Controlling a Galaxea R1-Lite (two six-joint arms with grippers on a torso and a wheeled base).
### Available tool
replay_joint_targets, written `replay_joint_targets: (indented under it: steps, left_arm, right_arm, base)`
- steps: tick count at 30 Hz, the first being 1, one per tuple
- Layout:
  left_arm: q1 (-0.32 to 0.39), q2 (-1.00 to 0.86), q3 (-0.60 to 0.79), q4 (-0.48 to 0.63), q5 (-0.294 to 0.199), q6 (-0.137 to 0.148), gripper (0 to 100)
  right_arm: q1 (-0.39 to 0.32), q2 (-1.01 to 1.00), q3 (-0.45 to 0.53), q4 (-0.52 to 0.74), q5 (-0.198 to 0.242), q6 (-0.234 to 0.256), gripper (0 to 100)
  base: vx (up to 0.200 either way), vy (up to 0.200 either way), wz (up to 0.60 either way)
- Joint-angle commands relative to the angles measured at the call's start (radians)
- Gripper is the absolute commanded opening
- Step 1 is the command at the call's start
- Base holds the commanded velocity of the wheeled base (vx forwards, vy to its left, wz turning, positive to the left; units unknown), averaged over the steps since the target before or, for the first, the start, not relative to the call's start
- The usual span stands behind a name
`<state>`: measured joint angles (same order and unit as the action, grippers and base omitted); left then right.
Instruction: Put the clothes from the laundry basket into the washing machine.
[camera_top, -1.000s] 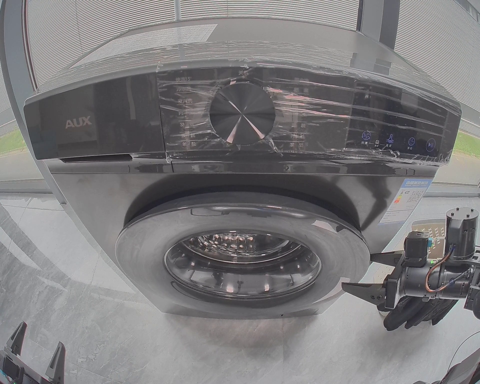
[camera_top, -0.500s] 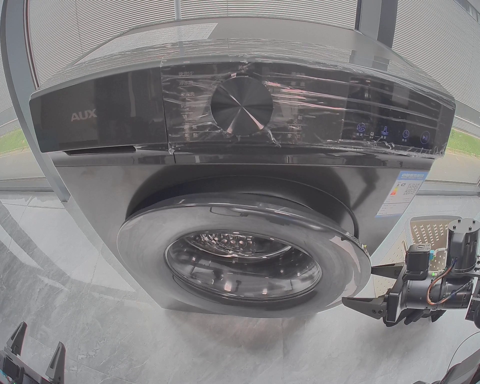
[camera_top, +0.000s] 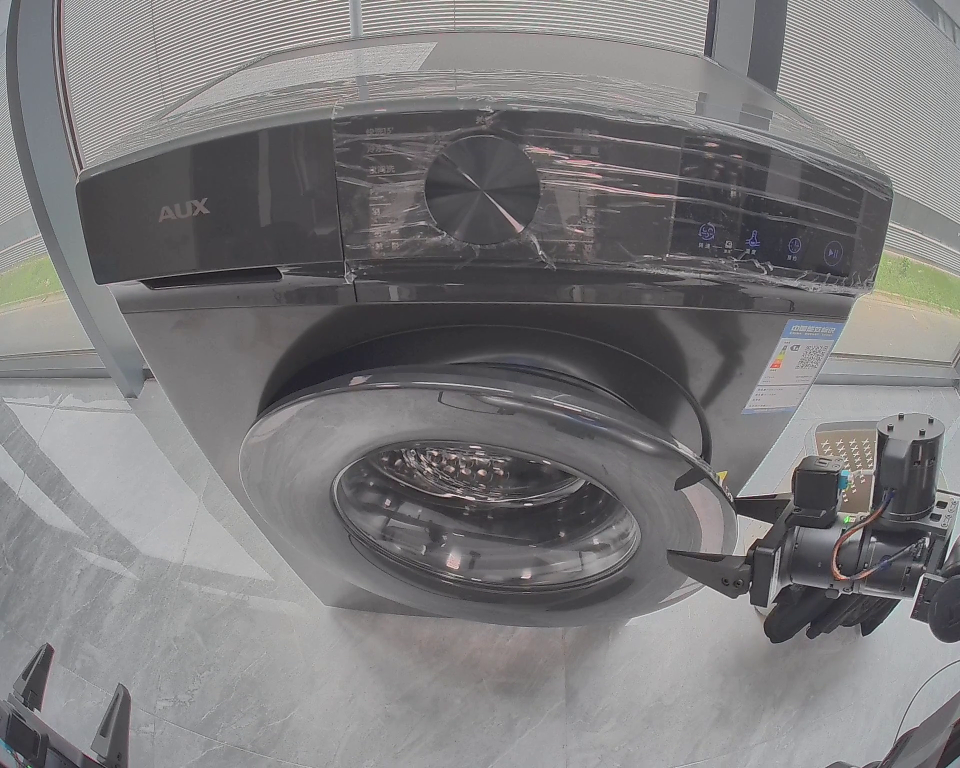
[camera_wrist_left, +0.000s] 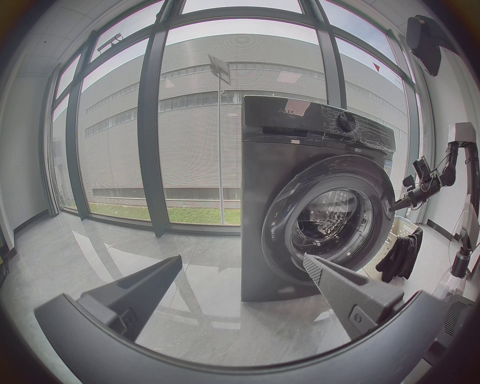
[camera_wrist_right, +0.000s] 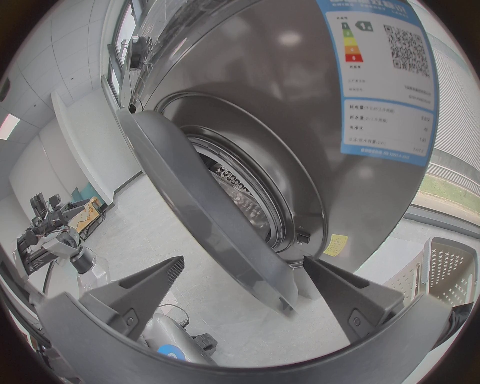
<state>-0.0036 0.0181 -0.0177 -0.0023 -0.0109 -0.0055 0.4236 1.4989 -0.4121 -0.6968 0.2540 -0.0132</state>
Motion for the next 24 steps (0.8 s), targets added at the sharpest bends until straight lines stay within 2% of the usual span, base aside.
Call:
replay_joint_targets:
  steps: [1, 8, 11, 24]
  left_arm:
    - [0.001, -0.018, 0.018, -0.001, 0.0, -0.001, 100]
    - [-0.001, -0.018, 0.018, -0.001, 0.0, -0.001, 100]
    - [0.001, -0.018, 0.018, -0.001, 0.0, -0.001, 100]
    - [0.001, -0.018, 0.018, -0.001, 0.0, -0.001, 100]
  right_arm:
    - [0.012, 0.047, 0.018, -0.016, 0.001, -0.001, 100]
    - [0.067, -0.042, 0.11, -0.009, 0.004, -0.002, 100]
    - [0.076, -0.072, 0.136, -0.009, 0.005, -0.002, 100]
    - [0.064, -0.009, 0.093, -0.02, -0.002, 0.001, 100]
  base:
    - [0.0, 0.0, 0.0]
    - [-0.171, 0.0, 0.0]
    - [0.0, 0.0, 0.0]
    - [0.0, 0.015, 0.0]
